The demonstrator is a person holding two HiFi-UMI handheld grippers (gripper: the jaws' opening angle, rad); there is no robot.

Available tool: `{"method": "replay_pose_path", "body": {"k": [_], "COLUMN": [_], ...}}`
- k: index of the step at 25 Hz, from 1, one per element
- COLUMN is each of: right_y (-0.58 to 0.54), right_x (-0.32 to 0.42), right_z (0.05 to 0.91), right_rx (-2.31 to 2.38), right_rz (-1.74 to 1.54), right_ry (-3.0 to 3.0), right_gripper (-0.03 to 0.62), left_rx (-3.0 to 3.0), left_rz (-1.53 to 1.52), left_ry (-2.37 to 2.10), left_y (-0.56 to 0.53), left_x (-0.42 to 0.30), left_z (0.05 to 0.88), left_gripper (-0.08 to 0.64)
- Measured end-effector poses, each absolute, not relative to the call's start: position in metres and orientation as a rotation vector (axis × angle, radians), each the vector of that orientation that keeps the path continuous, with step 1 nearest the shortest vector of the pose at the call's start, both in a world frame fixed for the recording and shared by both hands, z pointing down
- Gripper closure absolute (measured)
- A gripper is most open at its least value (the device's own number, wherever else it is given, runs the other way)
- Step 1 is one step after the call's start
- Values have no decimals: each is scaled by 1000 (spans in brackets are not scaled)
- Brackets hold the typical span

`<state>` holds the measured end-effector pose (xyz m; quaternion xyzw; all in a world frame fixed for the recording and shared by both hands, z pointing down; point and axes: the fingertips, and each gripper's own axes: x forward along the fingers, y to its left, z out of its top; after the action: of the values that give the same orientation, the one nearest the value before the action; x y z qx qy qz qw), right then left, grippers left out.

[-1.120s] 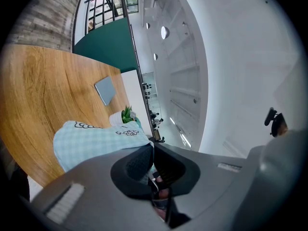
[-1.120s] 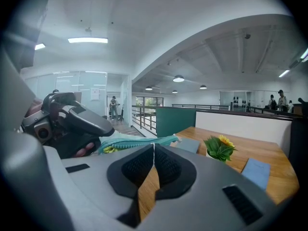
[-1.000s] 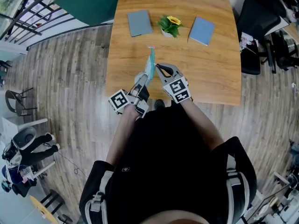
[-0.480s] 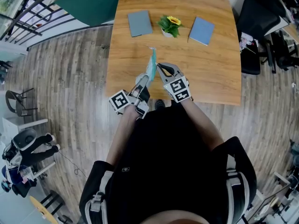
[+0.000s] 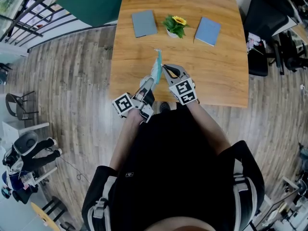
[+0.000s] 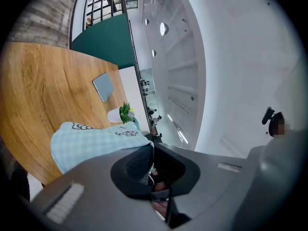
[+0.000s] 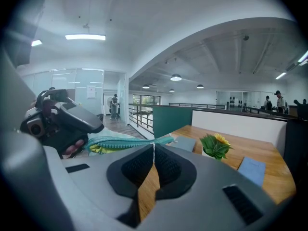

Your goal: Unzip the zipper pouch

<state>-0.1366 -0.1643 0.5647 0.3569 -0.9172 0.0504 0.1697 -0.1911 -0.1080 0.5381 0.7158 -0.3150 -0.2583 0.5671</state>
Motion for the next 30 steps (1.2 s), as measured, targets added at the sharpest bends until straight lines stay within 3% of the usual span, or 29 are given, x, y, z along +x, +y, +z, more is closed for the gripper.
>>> {"method": "replay_pose_path", "body": {"k": [18,30], "right_y": [-187,-211], "right_x": [-137,-91], "right_z": [554,547], "right_rx": [938,944], "right_rz": [81,102], "right_ry": [-2631,-2630], "right_gripper": [580,578], "left_rx": [1696,1701], "left_rz": [-623,-605], "left_ry": [-765,-780], "left_y": [-121,-141], "left_x": [-190,-144], "left_z": [527,520], "left_gripper": [557,557]}}
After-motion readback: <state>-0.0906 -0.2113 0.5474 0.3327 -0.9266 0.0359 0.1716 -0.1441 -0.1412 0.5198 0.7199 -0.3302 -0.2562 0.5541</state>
